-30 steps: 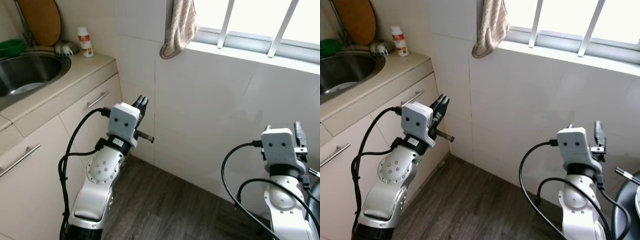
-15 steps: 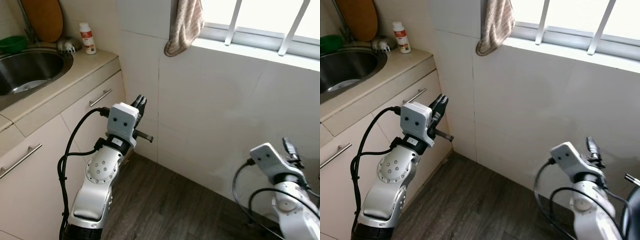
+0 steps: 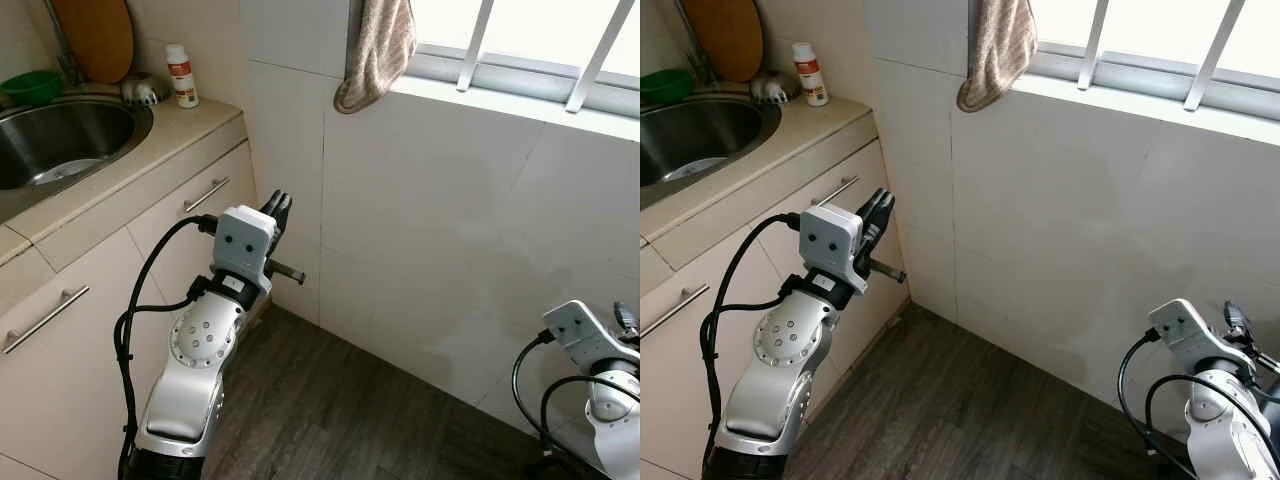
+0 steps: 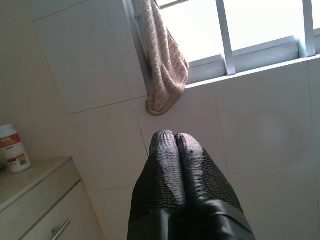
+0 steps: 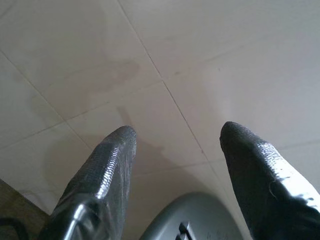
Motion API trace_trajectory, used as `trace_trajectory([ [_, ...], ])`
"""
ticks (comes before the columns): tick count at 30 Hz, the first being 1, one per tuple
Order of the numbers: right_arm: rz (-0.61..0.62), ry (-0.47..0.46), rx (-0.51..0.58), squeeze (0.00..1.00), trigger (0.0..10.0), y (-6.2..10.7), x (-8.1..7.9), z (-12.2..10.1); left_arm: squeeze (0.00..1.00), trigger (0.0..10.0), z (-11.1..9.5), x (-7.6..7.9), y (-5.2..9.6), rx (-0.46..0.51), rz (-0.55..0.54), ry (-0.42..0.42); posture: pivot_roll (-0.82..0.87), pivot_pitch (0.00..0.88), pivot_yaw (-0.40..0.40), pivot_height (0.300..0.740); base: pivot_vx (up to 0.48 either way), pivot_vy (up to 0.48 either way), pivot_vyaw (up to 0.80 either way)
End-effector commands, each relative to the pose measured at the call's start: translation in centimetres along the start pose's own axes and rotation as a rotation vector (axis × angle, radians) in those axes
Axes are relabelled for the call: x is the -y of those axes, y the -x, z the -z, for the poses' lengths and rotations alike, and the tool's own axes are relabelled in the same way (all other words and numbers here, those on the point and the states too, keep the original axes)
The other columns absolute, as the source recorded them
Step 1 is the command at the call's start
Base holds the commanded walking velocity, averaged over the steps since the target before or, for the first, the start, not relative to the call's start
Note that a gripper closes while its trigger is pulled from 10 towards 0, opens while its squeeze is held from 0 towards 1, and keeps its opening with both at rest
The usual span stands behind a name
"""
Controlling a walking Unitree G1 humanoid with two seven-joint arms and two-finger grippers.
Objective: Kitchen organization
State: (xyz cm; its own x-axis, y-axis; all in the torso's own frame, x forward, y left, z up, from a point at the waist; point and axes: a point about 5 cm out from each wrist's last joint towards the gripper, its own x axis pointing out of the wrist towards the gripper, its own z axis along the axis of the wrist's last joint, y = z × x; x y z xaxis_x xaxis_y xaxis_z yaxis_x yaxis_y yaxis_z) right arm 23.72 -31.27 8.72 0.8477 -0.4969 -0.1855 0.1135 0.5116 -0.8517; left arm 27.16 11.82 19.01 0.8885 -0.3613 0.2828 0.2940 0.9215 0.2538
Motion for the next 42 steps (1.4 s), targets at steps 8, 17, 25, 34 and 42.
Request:
trace_trajectory([
  [8, 0.049, -0.130, -0.032, 0.00, 10.0, -0.1, 0.8, 0.7, 0.00, 10.0, 0.2, 0.0, 0.0, -0.018, 0.005, -0.007, 0.08, 0.000, -0.037, 0.740, 0.000, 0.000, -0.10],
  [17, 0.117, -0.138, 0.303, 0.00, 10.0, 0.8, 2.2, -5.1, 0.00, 10.0, 0.2, 0.0, -0.1, -0.017, 0.004, -0.009, 0.07, 0.000, -0.034, 0.740, 0.000, 0.000, -0.80],
  [25, 0.263, -0.219, 0.661, 0.00, 10.0, 4.0, 4.1, -10.7, 0.00, 10.0, 0.2, 0.0, -0.1, -0.019, 0.003, -0.009, 0.07, 0.000, -0.035, 0.740, 0.000, 0.000, -0.80],
  [34, 0.358, -0.445, 0.696, 0.00, 10.0, 5.9, 5.0, -11.5, 0.00, 10.0, 0.2, 0.1, 0.0, -0.021, 0.005, -0.006, 0.06, 0.000, -0.034, 0.740, 0.000, 0.000, -0.80],
  [42, 0.111, -0.471, 0.704, 0.00, 10.0, 9.0, 0.8, -11.5, 0.00, 10.0, 0.2, 0.1, 0.0, -0.026, 0.009, -0.005, 0.05, 0.000, -0.039, 0.740, 0.000, 0.000, -0.80],
])
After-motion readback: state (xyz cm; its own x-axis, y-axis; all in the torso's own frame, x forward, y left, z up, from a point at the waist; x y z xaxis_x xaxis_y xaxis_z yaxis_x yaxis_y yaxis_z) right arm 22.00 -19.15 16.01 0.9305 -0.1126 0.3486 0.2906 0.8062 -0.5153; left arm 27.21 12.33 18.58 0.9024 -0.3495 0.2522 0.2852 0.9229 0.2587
